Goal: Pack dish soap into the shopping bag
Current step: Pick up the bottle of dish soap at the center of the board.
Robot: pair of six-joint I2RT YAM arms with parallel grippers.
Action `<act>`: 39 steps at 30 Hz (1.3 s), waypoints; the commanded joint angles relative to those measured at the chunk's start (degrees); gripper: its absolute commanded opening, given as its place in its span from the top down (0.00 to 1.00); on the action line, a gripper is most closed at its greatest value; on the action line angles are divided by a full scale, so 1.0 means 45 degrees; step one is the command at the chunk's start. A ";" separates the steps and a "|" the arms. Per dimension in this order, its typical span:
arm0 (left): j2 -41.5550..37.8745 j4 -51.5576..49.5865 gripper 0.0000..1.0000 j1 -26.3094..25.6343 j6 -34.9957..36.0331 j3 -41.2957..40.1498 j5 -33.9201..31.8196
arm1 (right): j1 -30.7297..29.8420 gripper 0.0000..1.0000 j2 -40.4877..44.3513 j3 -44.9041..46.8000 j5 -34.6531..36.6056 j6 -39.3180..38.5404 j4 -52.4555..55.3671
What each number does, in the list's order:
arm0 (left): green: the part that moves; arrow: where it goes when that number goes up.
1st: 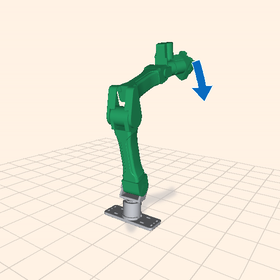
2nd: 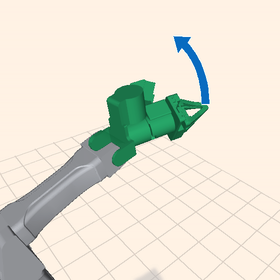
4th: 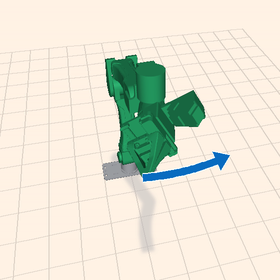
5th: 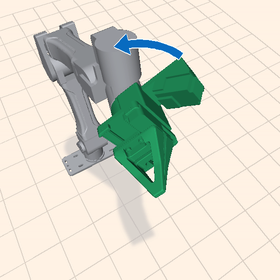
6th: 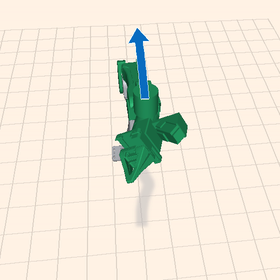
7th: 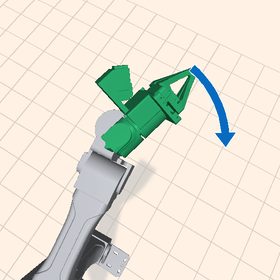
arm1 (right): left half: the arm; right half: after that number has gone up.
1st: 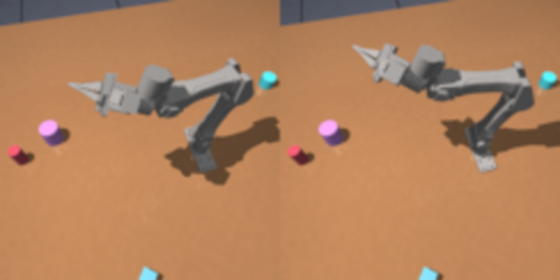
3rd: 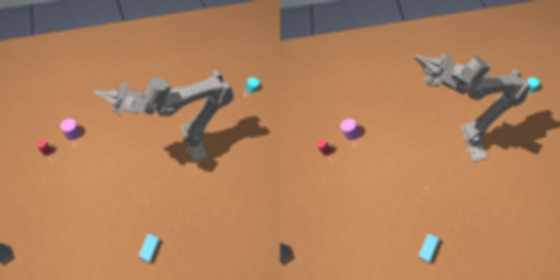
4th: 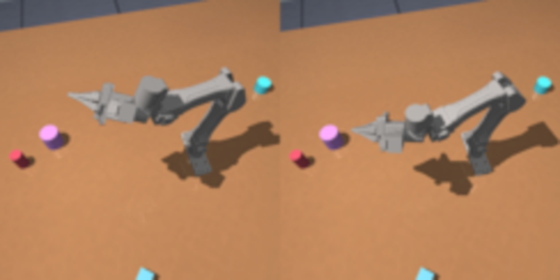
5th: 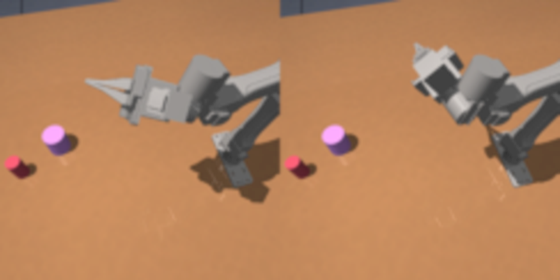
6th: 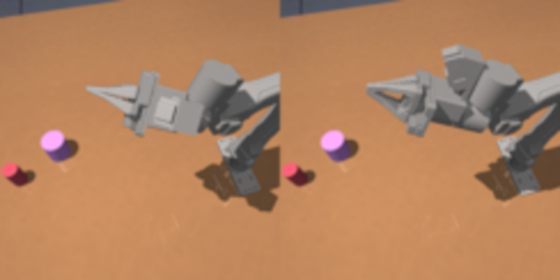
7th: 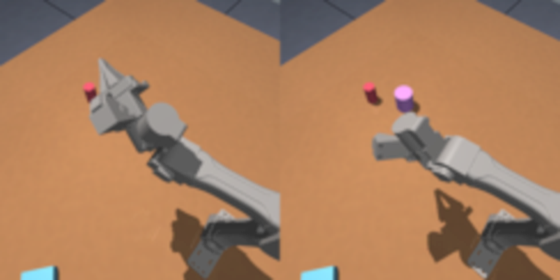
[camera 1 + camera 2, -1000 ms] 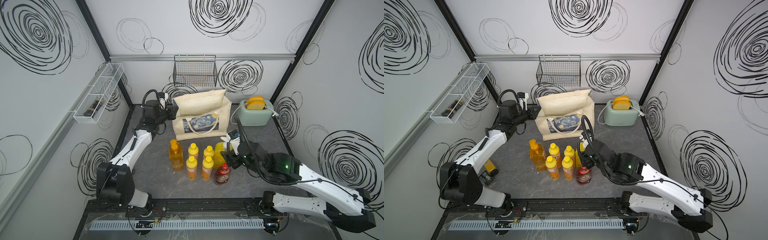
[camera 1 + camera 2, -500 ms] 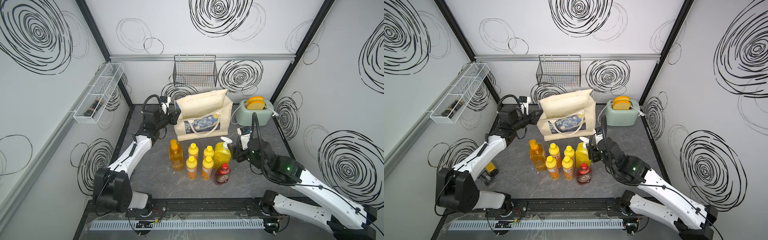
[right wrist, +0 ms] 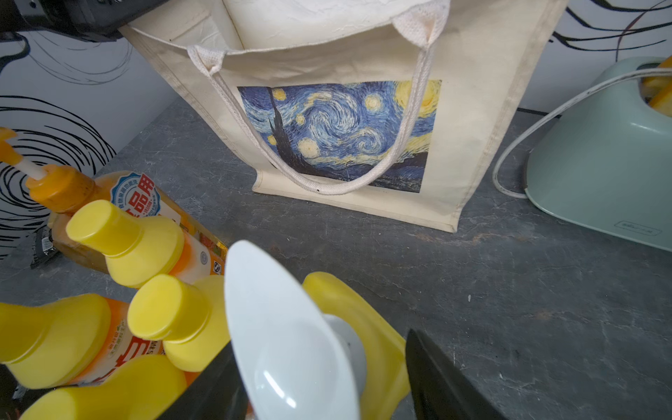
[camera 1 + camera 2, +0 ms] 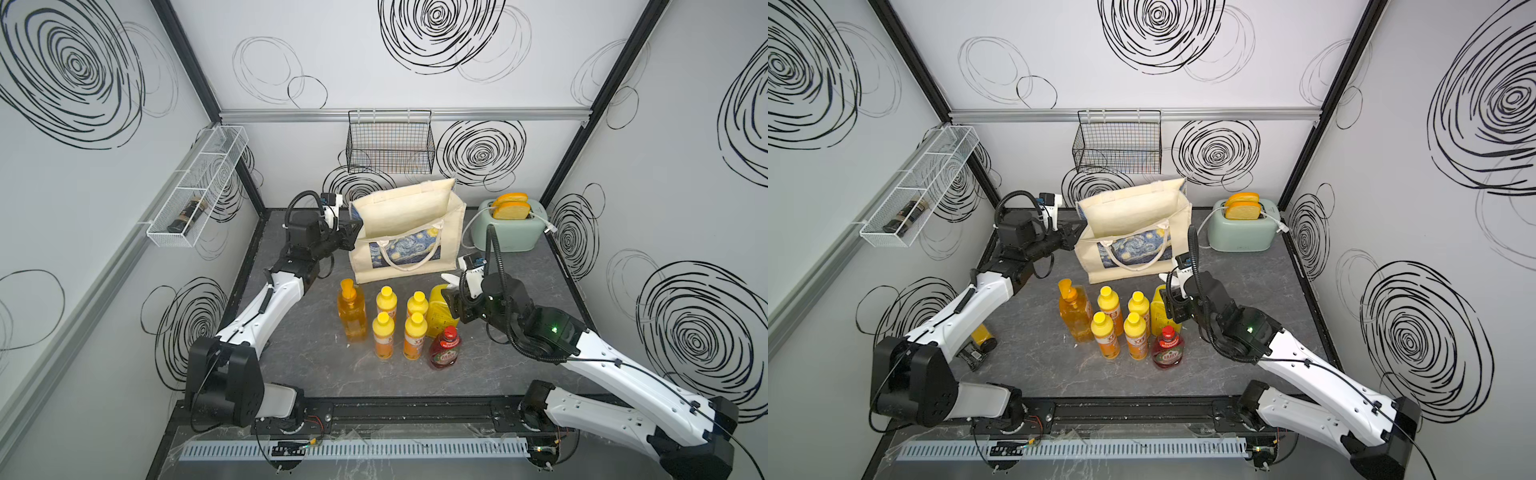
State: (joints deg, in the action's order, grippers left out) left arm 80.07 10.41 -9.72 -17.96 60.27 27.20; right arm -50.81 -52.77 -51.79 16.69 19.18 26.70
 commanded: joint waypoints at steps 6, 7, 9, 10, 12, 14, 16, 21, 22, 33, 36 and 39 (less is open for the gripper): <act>-0.0308 0.0554 0.86 -0.0214 0.0298 -0.0150 0.0168 | 0.0125 0.39 -0.0128 0.0687 0.0197 -0.0070 -0.0722; -0.0304 0.0524 0.86 -0.0223 0.0294 -0.0151 0.0148 | 0.0134 0.41 -0.0120 0.0743 0.0198 -0.0110 -0.0766; -0.0285 0.0556 0.86 -0.0242 0.0327 -0.0171 0.0105 | 0.0244 0.50 -0.0127 0.0835 0.0164 -0.0195 -0.0909; -0.0291 0.0549 0.86 -0.0243 0.0336 -0.0172 0.0098 | 0.0322 0.54 -0.0127 0.0859 0.0131 -0.0251 -0.0954; -0.0289 0.0557 0.86 -0.0270 0.0351 -0.0209 0.0070 | 0.0507 0.65 -0.0146 0.0830 0.0095 -0.0345 -0.1030; -0.0279 0.0586 0.86 -0.0282 0.0376 -0.0229 0.0068 | 0.0715 0.72 -0.0130 0.0730 0.0170 -0.0475 -0.1051; -0.0240 0.0576 0.86 -0.0280 0.0419 -0.0229 0.0068 | 0.1104 0.78 -0.0109 0.0535 0.0033 -0.0685 -0.1060; -0.0233 0.0739 0.86 -0.0297 0.0541 -0.0322 0.0185 | 0.2492 0.91 -0.0105 -0.0453 -0.0974 -0.1301 -0.1111; -0.0252 0.0802 0.86 -0.0302 0.0578 -0.0355 0.0205 | 0.2715 0.92 -0.0137 -0.0702 -0.1152 -0.1433 -0.1109; -0.0237 0.1183 0.88 -0.0599 0.0975 -0.0543 0.0552 | 0.3945 1.00 -0.0892 -0.5028 -0.2736 -0.2823 -0.0113; -0.0140 0.1022 0.88 -0.0768 0.1090 -0.0435 0.0539 | 0.3965 1.00 -0.1250 -0.6324 -0.3072 -0.3059 0.0078; -0.0076 0.0866 0.88 -0.0935 0.1229 -0.0347 0.0471 | 0.4005 1.00 -0.1708 -0.7636 -0.3498 -0.3187 0.0094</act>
State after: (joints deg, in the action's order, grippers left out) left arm 79.92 13.34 -13.08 -14.24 58.37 28.29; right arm -32.88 -61.56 -76.88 4.29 6.09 40.38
